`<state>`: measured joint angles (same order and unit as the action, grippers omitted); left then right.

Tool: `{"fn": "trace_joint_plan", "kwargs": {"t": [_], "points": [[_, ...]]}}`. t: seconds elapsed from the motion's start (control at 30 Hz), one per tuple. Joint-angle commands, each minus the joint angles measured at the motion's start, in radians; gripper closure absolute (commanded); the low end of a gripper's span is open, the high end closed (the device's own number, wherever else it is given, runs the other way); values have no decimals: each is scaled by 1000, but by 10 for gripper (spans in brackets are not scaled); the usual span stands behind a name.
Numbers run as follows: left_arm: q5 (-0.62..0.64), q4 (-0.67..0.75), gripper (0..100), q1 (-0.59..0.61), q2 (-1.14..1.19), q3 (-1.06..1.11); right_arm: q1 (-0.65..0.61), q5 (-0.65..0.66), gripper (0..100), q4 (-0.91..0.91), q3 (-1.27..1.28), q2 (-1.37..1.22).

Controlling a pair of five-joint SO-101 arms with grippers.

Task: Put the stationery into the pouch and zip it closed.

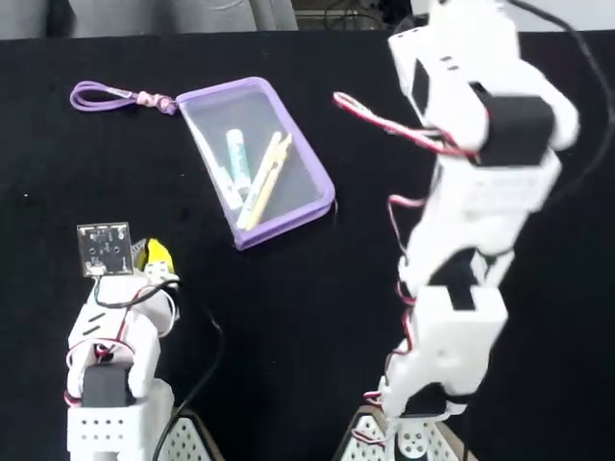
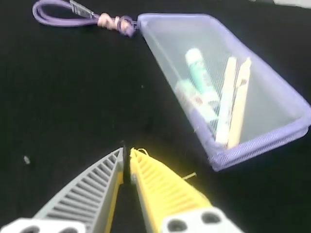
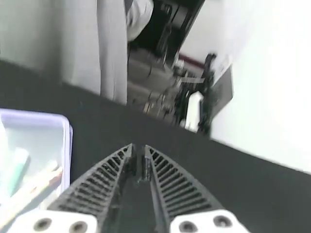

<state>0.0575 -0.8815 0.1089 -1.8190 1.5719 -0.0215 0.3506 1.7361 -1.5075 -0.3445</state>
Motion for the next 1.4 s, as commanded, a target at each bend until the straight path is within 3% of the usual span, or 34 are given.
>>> {"fn": "trace_joint_plan", "kwargs": {"t": [0.0, 0.23, 0.33, 0.43, 1.0, 1.37], "points": [[-9, -8, 967, 12, -8, 25, 20, -9, 987, 32, 31, 130], [-9, -9, 970, 12, -8, 127, 20, -9, 987, 32, 383, 404], [-9, -83, 970, 13, -6, 124, 20, -9, 987, 31, 588, 570], [-3, -109, 970, 76, -8, 127, 20, 0, 987, 20, 783, 733], [-6, -278, 969, 119, -6, 128, 18, -2, 987, -477, 1968, 1437], [-5, -281, 970, 119, -6, 128, 18, -2, 987, -621, 2508, 1770]]}}
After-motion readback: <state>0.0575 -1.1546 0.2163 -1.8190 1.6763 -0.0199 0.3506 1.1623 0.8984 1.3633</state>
